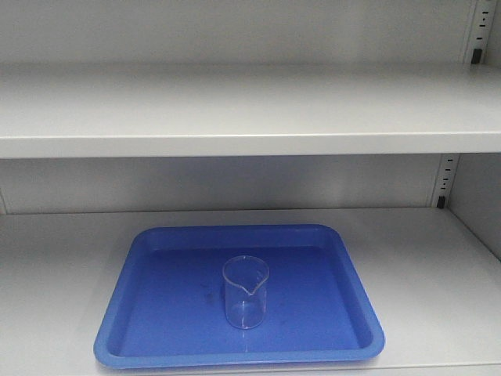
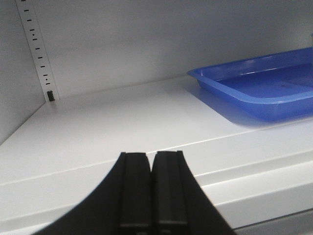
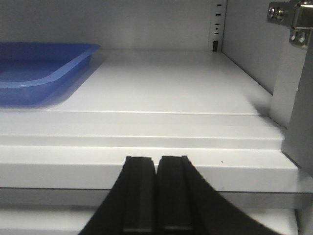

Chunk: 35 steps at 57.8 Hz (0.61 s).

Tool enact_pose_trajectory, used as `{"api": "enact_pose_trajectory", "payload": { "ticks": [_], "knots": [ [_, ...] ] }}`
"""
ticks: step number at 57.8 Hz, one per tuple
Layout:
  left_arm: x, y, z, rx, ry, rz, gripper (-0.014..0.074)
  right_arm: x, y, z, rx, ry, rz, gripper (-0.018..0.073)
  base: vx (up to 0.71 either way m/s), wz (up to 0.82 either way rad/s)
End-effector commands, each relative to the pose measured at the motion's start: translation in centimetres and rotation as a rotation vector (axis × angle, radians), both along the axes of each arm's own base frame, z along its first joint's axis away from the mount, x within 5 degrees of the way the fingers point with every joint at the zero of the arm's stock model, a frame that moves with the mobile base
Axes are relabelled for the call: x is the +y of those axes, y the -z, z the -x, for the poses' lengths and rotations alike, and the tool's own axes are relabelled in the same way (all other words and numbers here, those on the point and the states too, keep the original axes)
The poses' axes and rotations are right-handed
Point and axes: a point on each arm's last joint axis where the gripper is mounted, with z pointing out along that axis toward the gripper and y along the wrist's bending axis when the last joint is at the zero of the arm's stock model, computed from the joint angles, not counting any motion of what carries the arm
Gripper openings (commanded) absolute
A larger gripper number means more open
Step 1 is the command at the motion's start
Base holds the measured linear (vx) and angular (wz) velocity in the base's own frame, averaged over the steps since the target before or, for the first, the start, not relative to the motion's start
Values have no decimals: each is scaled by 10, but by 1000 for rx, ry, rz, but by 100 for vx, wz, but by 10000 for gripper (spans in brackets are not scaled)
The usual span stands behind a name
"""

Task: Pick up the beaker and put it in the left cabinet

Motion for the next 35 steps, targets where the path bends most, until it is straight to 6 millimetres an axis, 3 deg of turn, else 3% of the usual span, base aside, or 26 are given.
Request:
{"api": "enact_pose_trajectory", "payload": {
  "ticks": [1, 35],
  "knots": [
    [0, -3, 2, -84, 5, 16, 1, 0, -6, 1, -90, -2, 14, -6, 0, 0],
    [0, -3, 2, -84, 5, 16, 1, 0, -6, 1, -90, -2, 14, -6, 0, 0]
  ]
}}
